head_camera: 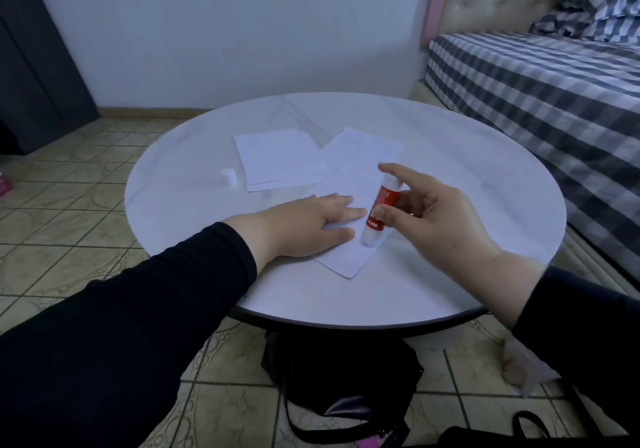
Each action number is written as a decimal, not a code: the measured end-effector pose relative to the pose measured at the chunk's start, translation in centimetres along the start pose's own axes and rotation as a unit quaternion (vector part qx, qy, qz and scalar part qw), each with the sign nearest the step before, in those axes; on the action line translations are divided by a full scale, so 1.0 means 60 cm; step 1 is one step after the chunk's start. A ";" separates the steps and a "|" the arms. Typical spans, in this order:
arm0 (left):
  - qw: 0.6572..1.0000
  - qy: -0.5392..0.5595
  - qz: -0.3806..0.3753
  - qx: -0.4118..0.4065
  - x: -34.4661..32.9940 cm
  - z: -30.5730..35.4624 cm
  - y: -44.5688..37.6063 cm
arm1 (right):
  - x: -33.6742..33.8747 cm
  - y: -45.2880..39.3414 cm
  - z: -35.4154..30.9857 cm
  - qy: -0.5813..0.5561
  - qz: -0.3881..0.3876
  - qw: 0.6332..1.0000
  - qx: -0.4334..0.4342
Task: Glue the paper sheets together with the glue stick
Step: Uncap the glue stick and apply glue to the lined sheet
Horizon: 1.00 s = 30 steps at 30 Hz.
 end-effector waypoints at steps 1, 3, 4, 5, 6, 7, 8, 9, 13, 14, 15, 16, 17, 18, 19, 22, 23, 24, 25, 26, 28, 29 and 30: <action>1.000 0.000 -0.003 0.000 0.000 0.001 0.000 | -0.002 0.002 -0.001 0.010 -0.007 1.000 0.003; 1.000 -0.004 -0.005 0.005 -0.001 0.002 -0.001 | 0.001 0.001 0.004 0.032 -0.004 0.999 -0.001; 1.000 -0.007 -0.004 0.008 -0.001 0.002 -0.002 | 0.005 -0.001 0.007 0.037 0.003 0.999 -0.004; 1.000 -0.010 -0.001 0.009 -0.001 0.003 -0.003 | 0.010 -0.004 0.010 0.038 0.012 0.999 -0.009; 1.000 -0.013 0.002 0.010 -0.002 0.003 -0.004 | 0.014 -0.006 0.011 0.035 0.021 0.999 -0.013; 1.000 -0.013 0.003 0.011 -0.002 0.003 -0.005 | 0.015 -0.006 0.012 0.029 0.027 0.999 -0.015; 1.000 -0.009 0.002 0.013 -0.003 0.003 -0.006 | 0.015 -0.004 0.010 0.020 0.029 0.999 -0.013; 1.000 -0.004 0.002 0.014 -0.004 0.003 -0.007 | 0.012 0.000 0.007 0.010 0.024 1.000 -0.007; 1.000 -0.001 0.002 0.006 -0.006 0.000 -0.011 | -0.011 0.019 -0.010 -0.011 -0.032 0.999 0.032; 1.000 -0.004 0.002 0.008 -0.006 0.001 -0.011 | -0.011 0.018 -0.010 0.000 -0.036 0.999 0.037; 1.000 -0.005 0.001 0.011 -0.005 0.001 -0.011 | -0.009 0.016 -0.007 0.018 -0.034 0.999 0.039; 1.000 -0.007 0.002 0.014 -0.005 0.003 -0.010 | -0.004 0.013 -0.006 0.037 -0.028 0.998 0.038; 1.000 -0.008 0.004 0.016 -0.004 0.004 -0.010 | -0.001 0.010 -0.004 0.054 -0.021 0.998 0.034; 1.000 -0.010 0.005 0.018 -0.004 0.005 -0.010 | 0.003 0.008 -0.005 0.063 -0.015 0.997 0.030; 1.000 -0.011 0.005 0.021 -0.003 0.005 -0.010 | 0.004 0.007 -0.006 0.061 -0.008 0.998 0.027; 0.999 -0.021 -0.004 0.026 -0.002 0.004 -0.014 | 0.003 0.011 -0.015 0.012 0.004 1.000 0.025; 0.999 -0.024 -0.005 0.026 -0.002 0.003 -0.015 | 0.001 0.013 -0.018 0.003 -0.001 1.000 0.026; 0.999 -0.026 -0.004 0.027 -0.002 0.002 -0.016 | -0.002 0.014 -0.019 -0.001 -0.010 1.000 0.029; 0.999 -0.026 -0.005 0.030 -0.002 0.000 -0.017 | -0.004 0.016 -0.018 0.000 -0.019 0.999 0.033; 0.999 -0.025 -0.006 0.035 -0.003 0.000 -0.018 | -0.005 0.018 -0.017 0.005 -0.028 0.999 0.035; 0.999 -0.027 -0.008 0.044 -0.003 0.001 -0.019 | -0.001 0.018 -0.010 0.030 -0.035 0.998 0.035; 0.998 -0.029 -0.008 0.049 -0.004 0.002 -0.020 | 0.004 0.016 -0.007 0.043 -0.032 0.998 0.031; 0.998 -0.030 -0.007 0.056 -0.004 0.006 -0.020 | 0.010 0.013 -0.005 0.049 -0.025 0.998 0.024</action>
Point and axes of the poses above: each hand's wrist, its own y-axis away from the middle knuckle, its own x-axis out of the back of the hand, z = x × y, the point moved 3 cm from there along -y, towards the middle knuckle, and after that the axes turned 9 degrees about x, right-handed, at the moved point
